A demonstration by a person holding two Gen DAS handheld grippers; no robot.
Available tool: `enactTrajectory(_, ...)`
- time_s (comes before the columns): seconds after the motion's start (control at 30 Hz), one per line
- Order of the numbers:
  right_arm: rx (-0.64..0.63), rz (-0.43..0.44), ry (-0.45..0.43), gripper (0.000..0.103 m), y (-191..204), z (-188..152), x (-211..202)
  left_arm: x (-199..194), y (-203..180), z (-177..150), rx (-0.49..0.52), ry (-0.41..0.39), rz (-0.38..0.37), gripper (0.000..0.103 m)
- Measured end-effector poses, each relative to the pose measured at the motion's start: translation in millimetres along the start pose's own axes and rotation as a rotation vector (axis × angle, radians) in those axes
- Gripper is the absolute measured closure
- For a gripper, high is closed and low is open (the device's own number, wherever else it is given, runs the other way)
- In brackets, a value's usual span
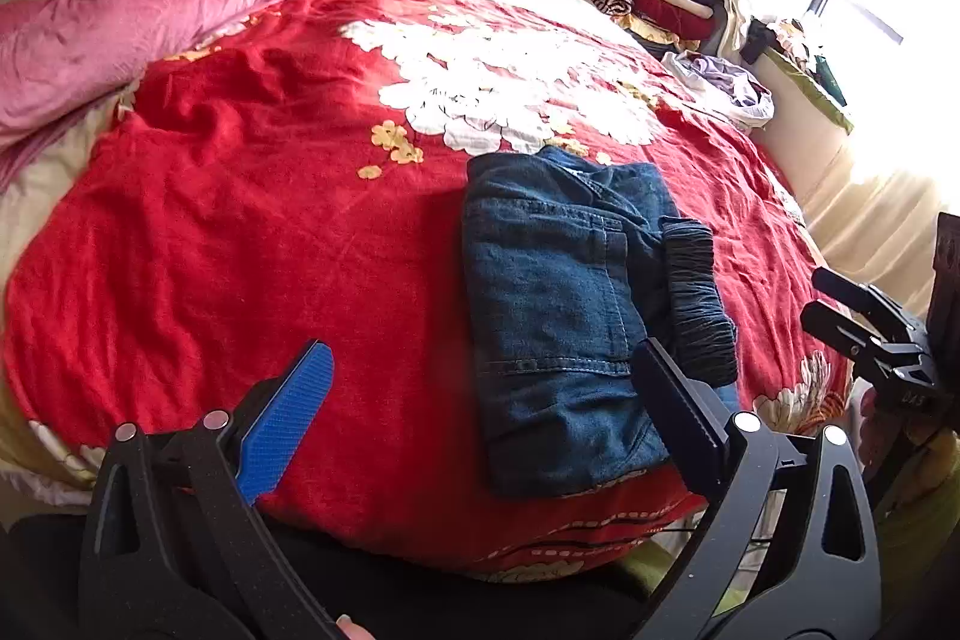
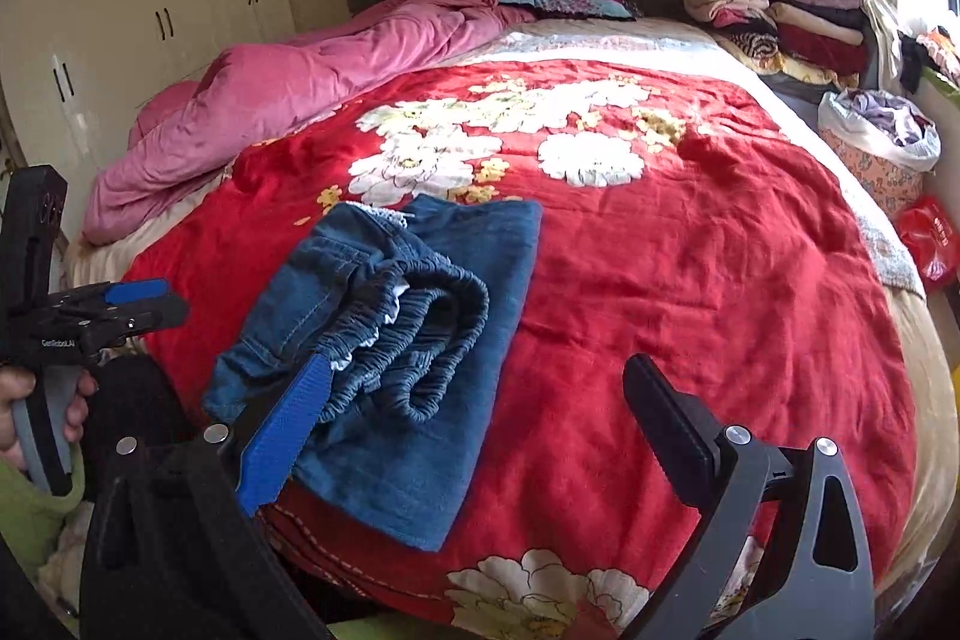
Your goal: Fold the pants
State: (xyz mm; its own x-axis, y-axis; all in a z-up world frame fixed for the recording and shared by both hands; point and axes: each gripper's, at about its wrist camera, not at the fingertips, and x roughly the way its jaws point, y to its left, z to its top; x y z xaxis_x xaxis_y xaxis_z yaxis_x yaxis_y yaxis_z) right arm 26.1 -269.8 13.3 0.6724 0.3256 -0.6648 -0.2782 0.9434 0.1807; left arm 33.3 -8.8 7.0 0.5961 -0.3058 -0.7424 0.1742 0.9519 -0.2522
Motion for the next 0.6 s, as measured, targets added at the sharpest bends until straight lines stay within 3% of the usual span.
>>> enactTrajectory(0.07,0.027,0.014,0.025,0.006,-5,-3,10,11,2,0,-0.021,0.018,-0.029,0.010)
enactTrajectory(0.43,0.111,0.097,0.115,0.006,-19,-5,57,67,5,7,-0.055,0.116,-0.025,0.010)
enactTrajectory(0.47,0.110,0.107,0.116,0.007,-19,-4,60,69,5,9,-0.051,0.114,-0.026,0.010)
enactTrajectory(0.57,0.116,0.165,0.137,0.028,-21,0,70,75,0,12,-0.026,0.113,-0.029,0.010)
enactTrajectory(0.6,0.122,0.180,0.146,0.028,-22,1,74,77,-2,13,-0.019,0.113,-0.027,0.010)
